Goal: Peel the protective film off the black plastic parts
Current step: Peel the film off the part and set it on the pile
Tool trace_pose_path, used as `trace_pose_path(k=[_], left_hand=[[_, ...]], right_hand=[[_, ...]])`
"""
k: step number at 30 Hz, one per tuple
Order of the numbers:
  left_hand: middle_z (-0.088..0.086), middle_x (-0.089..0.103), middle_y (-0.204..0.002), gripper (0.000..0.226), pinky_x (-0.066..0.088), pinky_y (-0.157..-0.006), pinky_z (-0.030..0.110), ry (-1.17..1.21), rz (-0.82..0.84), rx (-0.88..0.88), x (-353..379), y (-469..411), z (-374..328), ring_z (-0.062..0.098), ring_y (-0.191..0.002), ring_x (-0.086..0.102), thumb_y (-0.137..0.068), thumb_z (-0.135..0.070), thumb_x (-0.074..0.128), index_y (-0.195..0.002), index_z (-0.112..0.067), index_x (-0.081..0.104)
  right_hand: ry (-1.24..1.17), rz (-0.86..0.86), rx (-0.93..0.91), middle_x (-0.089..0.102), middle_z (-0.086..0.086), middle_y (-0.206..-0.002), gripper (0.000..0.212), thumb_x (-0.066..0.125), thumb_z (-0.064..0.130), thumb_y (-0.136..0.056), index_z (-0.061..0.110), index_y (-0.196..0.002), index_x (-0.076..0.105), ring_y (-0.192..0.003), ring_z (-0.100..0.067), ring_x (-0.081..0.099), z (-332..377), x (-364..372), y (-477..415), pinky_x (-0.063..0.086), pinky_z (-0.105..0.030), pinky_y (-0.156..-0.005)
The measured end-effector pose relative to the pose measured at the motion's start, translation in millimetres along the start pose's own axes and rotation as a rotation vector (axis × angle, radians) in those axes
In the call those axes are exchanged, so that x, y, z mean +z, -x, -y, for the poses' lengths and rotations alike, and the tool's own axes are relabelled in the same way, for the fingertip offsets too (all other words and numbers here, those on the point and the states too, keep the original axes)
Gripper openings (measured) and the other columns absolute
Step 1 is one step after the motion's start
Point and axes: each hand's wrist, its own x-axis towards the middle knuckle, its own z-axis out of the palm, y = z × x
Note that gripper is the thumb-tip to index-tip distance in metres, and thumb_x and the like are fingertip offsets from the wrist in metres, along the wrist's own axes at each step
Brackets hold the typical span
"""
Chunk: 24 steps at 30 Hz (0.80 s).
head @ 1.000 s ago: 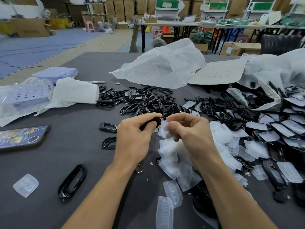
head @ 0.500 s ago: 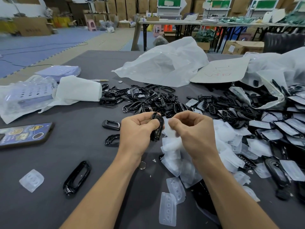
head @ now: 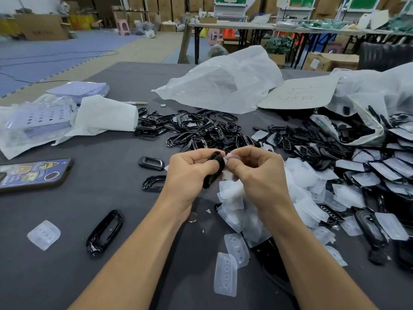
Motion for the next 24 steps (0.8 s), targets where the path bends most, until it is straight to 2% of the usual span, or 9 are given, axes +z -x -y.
trace_pose_path(k=[6, 9, 11, 14, 16, 18, 21, 24], left_hand=[[0.007, 0.08, -0.081, 0.039, 0.056, -0.062, 0.018, -0.023, -0.036, 0.061, 1, 0, -1, 0.011, -0.069, 0.074, -0.09, 0.012, 0.065, -0.081, -0.022, 0.085], [0.007, 0.081, -0.082, 0.03, 0.058, -0.065, 0.021, -0.01, -0.133, 0.029, 3, -2, 2, 0.013, -0.072, 0.075, -0.09, 0.008, 0.068, -0.087, -0.018, 0.082], [0.004, 0.081, -0.082, 0.026, 0.06, -0.067, 0.024, -0.041, -0.181, 0.012, 3, -3, 5, 0.013, -0.073, 0.075, -0.09, 0.004, 0.07, -0.091, -0.019, 0.081], [0.002, 0.081, -0.085, 0.02, 0.062, -0.073, 0.036, -0.073, -0.189, 0.004, 2, -4, 9, 0.019, -0.078, 0.076, -0.091, -0.001, 0.073, -0.095, -0.019, 0.081], [0.005, 0.081, -0.087, 0.016, 0.063, -0.072, 0.035, -0.034, -0.18, -0.006, 4, -4, 9, 0.021, -0.08, 0.078, -0.092, -0.004, 0.075, -0.1, -0.016, 0.08], [0.007, 0.081, -0.089, 0.015, 0.062, -0.069, 0.029, 0.033, -0.175, -0.034, 6, -3, 8, 0.019, -0.08, 0.077, -0.093, -0.003, 0.073, -0.102, -0.013, 0.079], [0.01, 0.081, -0.088, 0.013, 0.06, -0.062, 0.025, 0.159, -0.114, -0.105, 9, 0, 3, 0.018, -0.073, 0.076, -0.093, -0.003, 0.072, -0.095, -0.012, 0.082], [0.01, 0.08, -0.088, 0.018, 0.06, -0.06, 0.027, 0.285, -0.031, -0.171, 11, 3, -2, 0.017, -0.071, 0.074, -0.094, -0.007, 0.068, -0.09, -0.014, 0.084]], right_hand=[[-0.081, -0.083, 0.024, 0.073, -0.004, -0.066, 0.013, 0.081, 0.003, -0.081, 0.014, -0.074, 0.078, -0.053, -0.014, 0.061, -1, 2, 3, 0.05, -0.022, -0.056], [-0.145, -0.141, 0.03, 0.07, -0.008, -0.064, 0.016, 0.077, -0.001, -0.085, 0.011, -0.073, 0.077, -0.051, -0.014, 0.059, 0, -1, 1, 0.046, -0.018, -0.053], [-0.192, -0.118, 0.017, 0.069, -0.01, -0.063, 0.016, 0.073, -0.002, -0.088, 0.007, -0.075, 0.076, -0.051, -0.014, 0.057, 3, -3, 0, 0.044, -0.017, -0.051], [-0.215, -0.005, 0.04, 0.068, -0.012, -0.062, 0.014, 0.073, -0.001, -0.088, 0.005, -0.076, 0.076, -0.052, -0.017, 0.056, 6, 2, 4, 0.044, -0.02, -0.049], [-0.18, 0.022, 0.064, 0.068, -0.012, -0.058, 0.015, 0.075, 0.0, -0.087, 0.007, -0.074, 0.075, -0.047, -0.017, 0.057, 5, 9, 7, 0.044, -0.021, -0.046], [-0.045, -0.006, 0.049, 0.068, -0.008, -0.055, 0.018, 0.079, 0.009, -0.086, 0.012, -0.07, 0.073, -0.045, -0.014, 0.057, 2, 14, 10, 0.045, -0.021, -0.047], [0.118, -0.088, -0.01, 0.069, 0.002, -0.056, 0.021, 0.083, 0.024, -0.085, 0.019, -0.068, 0.072, -0.047, -0.009, 0.059, 1, 18, 12, 0.046, -0.021, -0.049], [0.137, -0.148, -0.036, 0.071, 0.001, -0.059, 0.023, 0.082, 0.029, -0.085, 0.02, -0.069, 0.071, -0.056, -0.021, 0.067, 1, 19, 11, 0.056, -0.033, -0.056]])
